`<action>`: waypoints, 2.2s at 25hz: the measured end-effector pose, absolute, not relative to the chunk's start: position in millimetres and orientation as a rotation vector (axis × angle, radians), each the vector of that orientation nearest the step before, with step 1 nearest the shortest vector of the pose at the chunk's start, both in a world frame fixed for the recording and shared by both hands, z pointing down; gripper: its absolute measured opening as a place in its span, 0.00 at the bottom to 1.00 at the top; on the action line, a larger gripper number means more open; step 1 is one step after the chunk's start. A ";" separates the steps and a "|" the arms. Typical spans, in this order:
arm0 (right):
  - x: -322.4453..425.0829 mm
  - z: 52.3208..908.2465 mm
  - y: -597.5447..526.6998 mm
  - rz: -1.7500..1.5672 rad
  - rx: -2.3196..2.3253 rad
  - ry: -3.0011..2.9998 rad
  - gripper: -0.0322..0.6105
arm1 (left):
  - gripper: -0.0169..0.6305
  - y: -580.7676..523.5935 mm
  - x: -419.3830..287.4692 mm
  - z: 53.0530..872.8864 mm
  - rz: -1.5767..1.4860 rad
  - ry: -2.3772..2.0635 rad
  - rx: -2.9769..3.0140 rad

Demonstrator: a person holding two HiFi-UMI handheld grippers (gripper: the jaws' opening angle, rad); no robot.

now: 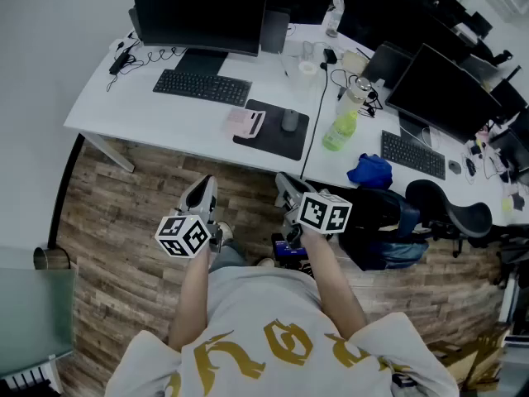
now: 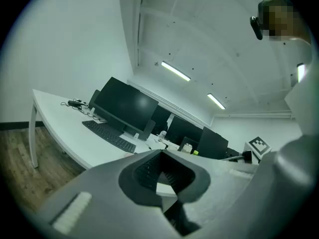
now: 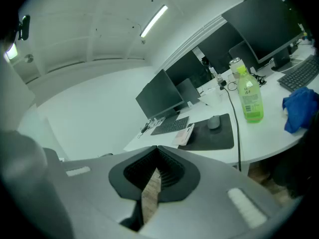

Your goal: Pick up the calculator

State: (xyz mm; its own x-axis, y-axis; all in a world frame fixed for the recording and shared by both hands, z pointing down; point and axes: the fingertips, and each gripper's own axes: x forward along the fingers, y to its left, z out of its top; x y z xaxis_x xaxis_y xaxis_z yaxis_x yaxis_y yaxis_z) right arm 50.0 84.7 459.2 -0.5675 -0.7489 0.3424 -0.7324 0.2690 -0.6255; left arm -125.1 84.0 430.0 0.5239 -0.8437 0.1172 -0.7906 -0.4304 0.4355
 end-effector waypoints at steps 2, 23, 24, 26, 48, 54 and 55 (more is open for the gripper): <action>53.2 458.9 86.6 -1.215 -1.445 2.480 0.09 | 0.03 85.1 -121.2 429.7 -0.162 -1.334 2.324; 70.4 481.7 6.6 -1.313 -1.269 2.356 0.20 | 0.10 5.5 -111.5 479.5 -0.074 -1.379 2.223; 69.5 488.9 -6.0 -1.341 -1.266 2.357 0.23 | 0.11 -6.6 -114.0 486.8 -0.072 -1.388 2.202; 66.6 505.2 -34.1 -1.401 -1.256 2.356 0.26 | 0.11 -33.4 -119.3 501.1 -0.064 -1.407 2.167; 38.2 621.9 -193.9 -1.853 -1.366 2.147 0.33 | 0.12 -160.4 -117.0 599.0 0.154 -1.253 2.021; 23.9 635.9 -201.2 -1.921 -1.342 2.187 0.33 | 0.12 -172.3 -114.9 602.9 0.155 -1.231 2.013; 22.6 638.8 -199.9 -1.936 -1.345 2.197 0.31 | 0.12 -174.1 -114.7 602.5 0.154 -1.228 2.014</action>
